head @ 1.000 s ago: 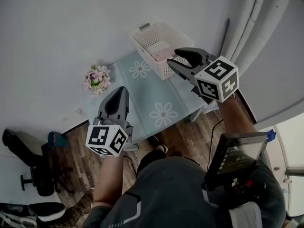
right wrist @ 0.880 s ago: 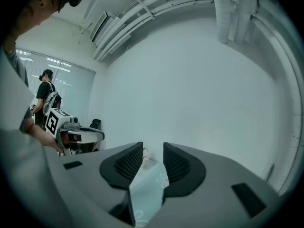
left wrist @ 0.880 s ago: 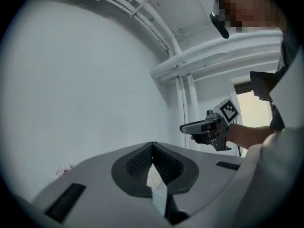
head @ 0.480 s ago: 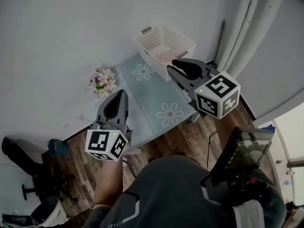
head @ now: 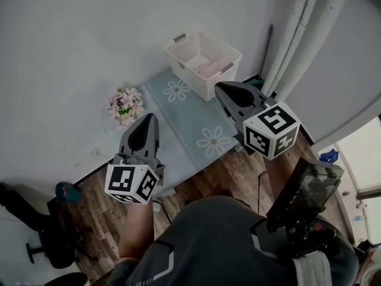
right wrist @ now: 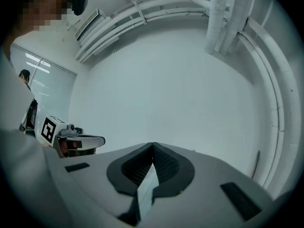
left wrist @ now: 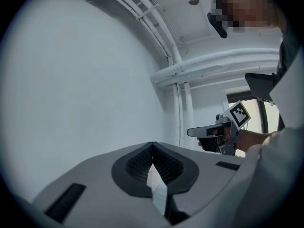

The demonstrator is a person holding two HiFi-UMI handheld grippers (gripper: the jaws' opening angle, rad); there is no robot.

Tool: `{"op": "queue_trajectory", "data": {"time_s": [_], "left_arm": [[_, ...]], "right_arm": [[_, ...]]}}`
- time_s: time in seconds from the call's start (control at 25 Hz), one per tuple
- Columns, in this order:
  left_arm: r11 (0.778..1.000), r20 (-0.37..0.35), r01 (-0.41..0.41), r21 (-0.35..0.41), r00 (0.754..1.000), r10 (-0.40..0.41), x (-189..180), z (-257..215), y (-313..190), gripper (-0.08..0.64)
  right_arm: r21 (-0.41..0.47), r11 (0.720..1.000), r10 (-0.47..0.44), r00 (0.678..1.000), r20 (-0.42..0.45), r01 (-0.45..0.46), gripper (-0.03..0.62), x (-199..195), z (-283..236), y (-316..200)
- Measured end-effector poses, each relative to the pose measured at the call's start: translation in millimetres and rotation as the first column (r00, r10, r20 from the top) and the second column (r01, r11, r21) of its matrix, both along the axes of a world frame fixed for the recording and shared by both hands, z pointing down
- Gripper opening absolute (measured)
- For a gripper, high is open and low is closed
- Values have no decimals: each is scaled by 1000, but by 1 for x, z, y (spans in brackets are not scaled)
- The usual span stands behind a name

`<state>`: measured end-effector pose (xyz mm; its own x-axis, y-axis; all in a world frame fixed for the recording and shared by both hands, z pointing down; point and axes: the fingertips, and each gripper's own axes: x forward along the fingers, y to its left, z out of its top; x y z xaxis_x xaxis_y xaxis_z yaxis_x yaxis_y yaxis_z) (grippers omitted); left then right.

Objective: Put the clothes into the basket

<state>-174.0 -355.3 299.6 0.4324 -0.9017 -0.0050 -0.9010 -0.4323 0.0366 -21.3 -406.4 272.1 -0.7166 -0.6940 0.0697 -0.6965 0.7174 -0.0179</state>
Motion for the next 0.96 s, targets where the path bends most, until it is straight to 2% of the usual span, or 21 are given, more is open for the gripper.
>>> {"op": "queue_trajectory", "data": {"time_s": [0.36,0.68,0.96], "left_arm": [[1000,25,-4,-4,1000,4,-5,0,2,8],[999,29,41,34,999,-42,-13,-1,8,8],[999,46,41,17,998,-41,-11,1,15,8]], "right_arm": [[-13,1000,15,1000,26,-14,14,-4,0,8],[-30,999,23,998,51,-21,14,-6,9,15],[-13,1000,20,999,40,-19,14,-5,3,24]]}}
